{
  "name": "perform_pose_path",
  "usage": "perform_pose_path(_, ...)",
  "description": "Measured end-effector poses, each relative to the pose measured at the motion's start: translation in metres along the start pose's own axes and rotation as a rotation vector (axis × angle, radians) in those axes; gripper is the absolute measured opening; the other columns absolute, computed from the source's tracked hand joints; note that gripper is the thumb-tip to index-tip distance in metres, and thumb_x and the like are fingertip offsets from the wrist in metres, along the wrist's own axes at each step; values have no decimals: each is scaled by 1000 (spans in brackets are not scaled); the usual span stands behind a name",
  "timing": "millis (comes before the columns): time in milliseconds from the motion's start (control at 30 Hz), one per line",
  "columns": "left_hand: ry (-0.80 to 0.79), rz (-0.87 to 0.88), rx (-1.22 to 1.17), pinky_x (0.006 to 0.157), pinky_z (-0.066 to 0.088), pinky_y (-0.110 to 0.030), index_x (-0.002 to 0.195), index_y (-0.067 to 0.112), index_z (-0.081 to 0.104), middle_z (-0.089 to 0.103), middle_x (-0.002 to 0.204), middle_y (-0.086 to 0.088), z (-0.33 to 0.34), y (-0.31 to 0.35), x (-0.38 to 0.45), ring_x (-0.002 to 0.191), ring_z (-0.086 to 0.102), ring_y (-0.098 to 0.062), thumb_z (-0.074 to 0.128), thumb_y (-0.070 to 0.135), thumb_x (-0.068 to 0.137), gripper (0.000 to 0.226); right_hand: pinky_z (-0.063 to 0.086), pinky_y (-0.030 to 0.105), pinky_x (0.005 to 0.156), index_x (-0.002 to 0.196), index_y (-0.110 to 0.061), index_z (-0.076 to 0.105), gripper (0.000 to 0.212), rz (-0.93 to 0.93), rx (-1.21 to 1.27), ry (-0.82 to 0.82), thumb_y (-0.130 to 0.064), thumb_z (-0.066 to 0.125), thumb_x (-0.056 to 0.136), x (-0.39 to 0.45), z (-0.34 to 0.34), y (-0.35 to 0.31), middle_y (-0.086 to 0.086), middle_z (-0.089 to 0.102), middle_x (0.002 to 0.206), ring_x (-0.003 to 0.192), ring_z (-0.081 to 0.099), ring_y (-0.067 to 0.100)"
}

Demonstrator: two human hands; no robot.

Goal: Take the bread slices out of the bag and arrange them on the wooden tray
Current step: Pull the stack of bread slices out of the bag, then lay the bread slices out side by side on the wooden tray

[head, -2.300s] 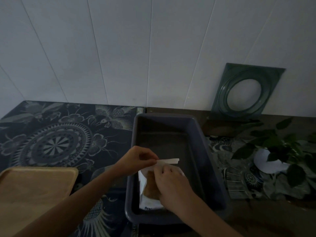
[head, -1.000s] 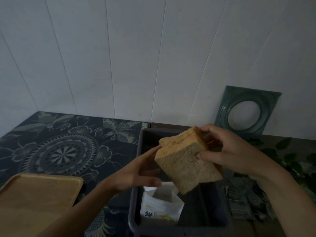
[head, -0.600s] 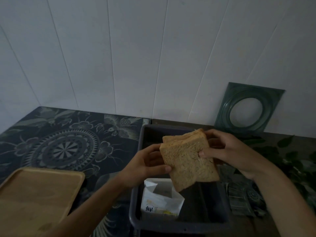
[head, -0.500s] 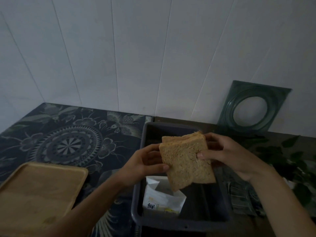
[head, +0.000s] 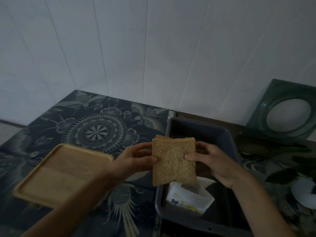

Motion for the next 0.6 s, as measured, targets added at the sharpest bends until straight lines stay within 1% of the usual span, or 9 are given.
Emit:
perform_pose_path(67, 17, -21, -9, 97, 58, -46, 134, 16, 62, 69, 129, -18, -18, 1, -9, 121, 67, -34, 77, 8, 81, 55, 64, 29, 73, 98, -31, 81, 39, 0, 4, -13, -31, 95, 62, 10, 19, 2, 0, 81, 104, 97, 79, 20)
perform_pose_path(133, 15, -41, -13, 95, 59, -43, 134, 17, 62, 69, 129, -16, -37, 3, -19, 121, 67, -32, 78, 9, 81, 55, 64, 29, 73, 96, -33, 81, 39, 6, 10, -24, -35, 95, 60, 21, 40, 4, 0, 81, 105, 98, 79, 20)
perform_pose_path(233, 11, -67, -26, 96, 58, -42, 132, 21, 64, 68, 131, -14, -70, 5, -33, 123, 66, -31, 83, 15, 79, 57, 64, 36, 79, 98, -33, 81, 43, 14, 2, -12, -38, 96, 58, 38, 74, 6, 1, 81, 106, 100, 78, 22)
perform_pose_path(300, 0, -83, -24, 98, 57, -42, 131, 25, 65, 68, 132, -13, -95, 6, -40, 124, 66, -31, 85, 18, 78, 57, 65, 41, 80, 99, -30, 81, 44, 32, 14, 4, -36, 96, 59, 49, 96, 9, 2, 81, 106, 100, 79, 23)
perform_pose_path(400, -19, -119, -25, 95, 58, -38, 129, 30, 66, 71, 129, -6, -135, 7, -50, 123, 66, -27, 88, 21, 77, 57, 65, 37, 74, 106, -27, 79, 46, 69, 29, 0, -33, 95, 64, 66, 132, 12, 1, 81, 107, 98, 79, 21)
perform_pose_path(500, -36, -140, -9, 97, 58, -38, 133, 29, 63, 69, 132, -6, -174, 7, -58, 125, 65, -26, 87, 21, 79, 60, 66, 44, 81, 117, -19, 75, 52, 103, 53, 23, -28, 93, 70, 83, 168, 17, 6, 80, 111, 101, 78, 23)
perform_pose_path(600, -25, -170, -8, 97, 58, -38, 135, 28, 61, 68, 133, -7, -210, 3, -64, 125, 65, -26, 87, 22, 79, 61, 64, 45, 86, 121, -17, 72, 44, 145, 76, 45, -20, 88, 80, 101, 200, 25, 7, 78, 115, 102, 78, 23)
Point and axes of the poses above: each hand's wrist, its own x-axis towards the middle knuckle, its own z-axis out of the palm, y = z × x, the point moved 2 cm from there along x, towards the middle knuckle
